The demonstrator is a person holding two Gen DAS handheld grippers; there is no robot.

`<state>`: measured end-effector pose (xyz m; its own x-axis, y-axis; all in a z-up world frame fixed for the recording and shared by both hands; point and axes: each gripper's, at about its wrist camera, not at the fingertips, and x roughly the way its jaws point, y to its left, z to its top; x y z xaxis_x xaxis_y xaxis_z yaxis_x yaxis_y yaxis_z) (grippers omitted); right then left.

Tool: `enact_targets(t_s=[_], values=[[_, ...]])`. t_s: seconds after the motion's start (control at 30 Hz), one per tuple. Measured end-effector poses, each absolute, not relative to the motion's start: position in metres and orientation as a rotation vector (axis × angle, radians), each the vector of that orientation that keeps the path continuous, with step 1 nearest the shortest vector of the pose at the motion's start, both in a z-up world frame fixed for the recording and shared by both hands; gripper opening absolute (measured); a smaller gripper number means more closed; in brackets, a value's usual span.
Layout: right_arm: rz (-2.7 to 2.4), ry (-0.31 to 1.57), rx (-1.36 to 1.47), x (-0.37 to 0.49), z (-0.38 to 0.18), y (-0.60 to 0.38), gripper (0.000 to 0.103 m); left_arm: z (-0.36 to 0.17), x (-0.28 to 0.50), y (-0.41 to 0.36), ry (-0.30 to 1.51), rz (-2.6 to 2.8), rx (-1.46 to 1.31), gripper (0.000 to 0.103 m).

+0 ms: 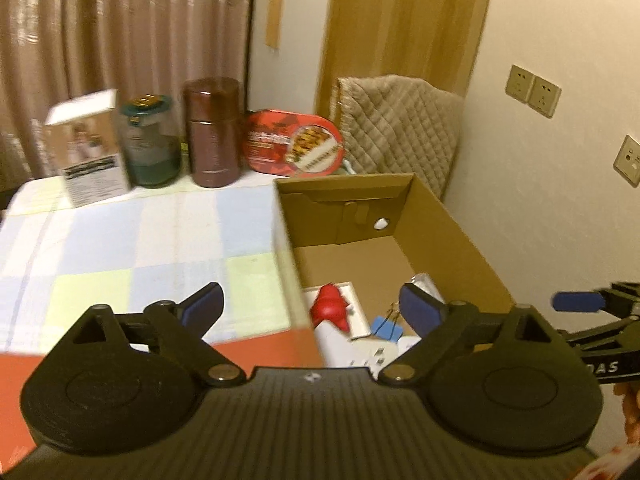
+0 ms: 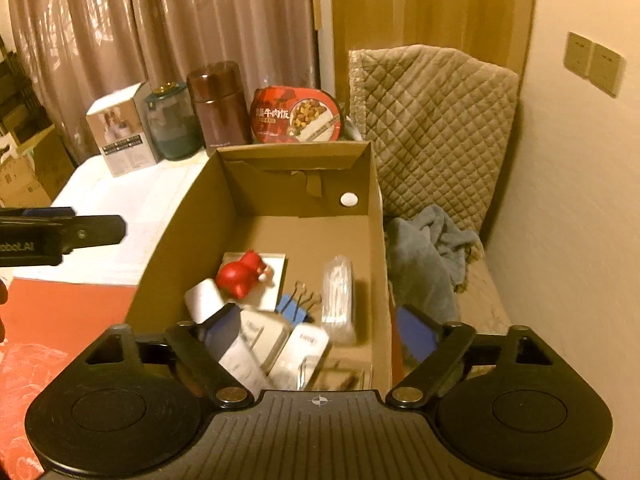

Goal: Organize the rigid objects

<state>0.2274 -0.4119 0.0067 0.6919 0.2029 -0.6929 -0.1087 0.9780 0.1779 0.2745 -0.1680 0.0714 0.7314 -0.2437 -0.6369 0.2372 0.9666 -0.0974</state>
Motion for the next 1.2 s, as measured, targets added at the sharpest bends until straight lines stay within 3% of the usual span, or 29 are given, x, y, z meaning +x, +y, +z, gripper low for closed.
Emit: enact_targets(t_s=[0.23, 1.2], values=[[0.157, 0.794, 0.173, 0.17, 0.017, -0.409, 0.089, 0.077, 0.204, -0.155, 0.669, -0.185, 0.053, 0.102], [0.148, 0.705, 0.183, 0.02, 0.031, -0.38, 0.09, 0.079, 0.035, -0.137, 0.692, -0.175, -0.044, 0.099]])
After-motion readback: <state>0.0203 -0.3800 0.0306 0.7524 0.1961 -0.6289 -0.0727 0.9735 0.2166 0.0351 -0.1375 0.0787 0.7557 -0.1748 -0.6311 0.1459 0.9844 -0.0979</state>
